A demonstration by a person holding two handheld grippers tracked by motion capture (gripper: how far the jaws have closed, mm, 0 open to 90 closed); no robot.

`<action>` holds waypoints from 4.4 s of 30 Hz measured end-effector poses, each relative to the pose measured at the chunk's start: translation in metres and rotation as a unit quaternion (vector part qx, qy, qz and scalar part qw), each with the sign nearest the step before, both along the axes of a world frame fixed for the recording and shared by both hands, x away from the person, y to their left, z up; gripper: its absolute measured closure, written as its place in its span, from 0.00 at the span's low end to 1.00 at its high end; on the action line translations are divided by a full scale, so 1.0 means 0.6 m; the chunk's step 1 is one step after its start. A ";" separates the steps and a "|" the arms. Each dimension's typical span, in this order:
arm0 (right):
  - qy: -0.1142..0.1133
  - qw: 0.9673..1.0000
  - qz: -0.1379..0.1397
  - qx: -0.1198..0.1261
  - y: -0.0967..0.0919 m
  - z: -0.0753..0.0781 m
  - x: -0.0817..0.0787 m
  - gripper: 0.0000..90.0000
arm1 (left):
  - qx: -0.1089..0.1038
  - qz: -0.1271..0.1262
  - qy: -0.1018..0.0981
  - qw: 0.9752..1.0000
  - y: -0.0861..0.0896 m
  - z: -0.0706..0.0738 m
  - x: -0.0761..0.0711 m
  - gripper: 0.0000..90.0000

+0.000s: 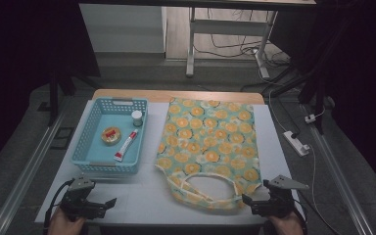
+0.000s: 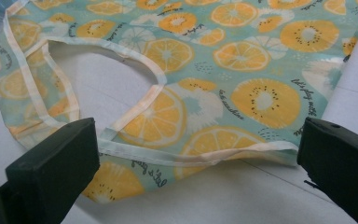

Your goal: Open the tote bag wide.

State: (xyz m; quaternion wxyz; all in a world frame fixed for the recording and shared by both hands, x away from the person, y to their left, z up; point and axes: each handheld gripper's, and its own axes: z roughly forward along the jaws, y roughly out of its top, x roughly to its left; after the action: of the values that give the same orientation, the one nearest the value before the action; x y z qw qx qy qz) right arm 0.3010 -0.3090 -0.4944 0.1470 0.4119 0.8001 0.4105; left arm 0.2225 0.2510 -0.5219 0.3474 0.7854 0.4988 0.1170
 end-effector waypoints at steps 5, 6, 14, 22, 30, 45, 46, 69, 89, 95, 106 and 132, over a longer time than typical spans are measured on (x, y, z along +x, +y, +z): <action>0.000 1.000 0.006 -0.004 0.002 0.000 0.000 0.00 | -0.010 -0.005 0.000 1.000 0.002 0.000 0.000 0.00; 0.000 1.000 0.008 -0.005 0.002 0.000 0.000 0.00 | -0.009 -0.006 0.000 1.000 0.002 0.000 0.000 0.00; 0.007 1.000 0.010 -0.006 0.003 -0.002 0.003 0.00 | -0.007 -0.007 0.006 1.000 0.001 -0.001 0.003 0.00; 0.012 1.000 0.017 -0.009 0.004 -0.002 0.004 0.00 | -0.002 -0.004 0.007 1.000 0.000 -0.001 0.002 0.00; 0.010 1.000 0.021 -0.011 0.006 -0.002 0.003 0.00 | -0.006 0.002 0.005 1.000 0.002 -0.001 0.002 0.00; 0.000 0.999 0.047 -0.016 0.016 0.006 0.000 0.00 | -0.011 0.000 -0.001 1.000 0.003 0.000 0.000 0.00; -0.002 0.999 0.048 -0.015 0.017 0.007 -0.001 0.00 | -0.011 0.000 0.000 1.000 0.003 0.000 0.000 0.00; -0.008 0.995 0.097 -0.025 0.069 0.014 -0.002 0.00 | -0.008 -0.004 0.003 1.000 0.002 -0.001 0.001 0.00; 0.015 0.986 0.157 -0.046 0.135 0.015 -0.004 0.00 | -0.008 -0.006 0.006 1.000 0.002 -0.001 0.002 0.00; 0.025 0.982 0.177 -0.058 0.157 0.008 -0.005 0.00 | -0.007 -0.005 0.006 1.000 0.001 -0.002 0.003 0.00; 0.041 0.975 0.204 -0.081 0.194 -0.014 -0.013 0.00 | -0.008 -0.007 0.006 1.000 0.001 -0.001 0.002 0.00; 0.040 0.953 0.270 -0.131 0.218 -0.024 -0.027 0.77 | -0.007 -0.009 0.008 1.000 0.001 -0.002 0.003 0.00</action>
State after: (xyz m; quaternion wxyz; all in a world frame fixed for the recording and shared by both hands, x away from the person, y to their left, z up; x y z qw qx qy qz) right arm 0.2849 -0.1784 -0.5086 0.0511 0.1743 0.9334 0.3096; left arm 0.2244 0.2514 -0.5230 0.3496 0.7887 0.4949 0.1040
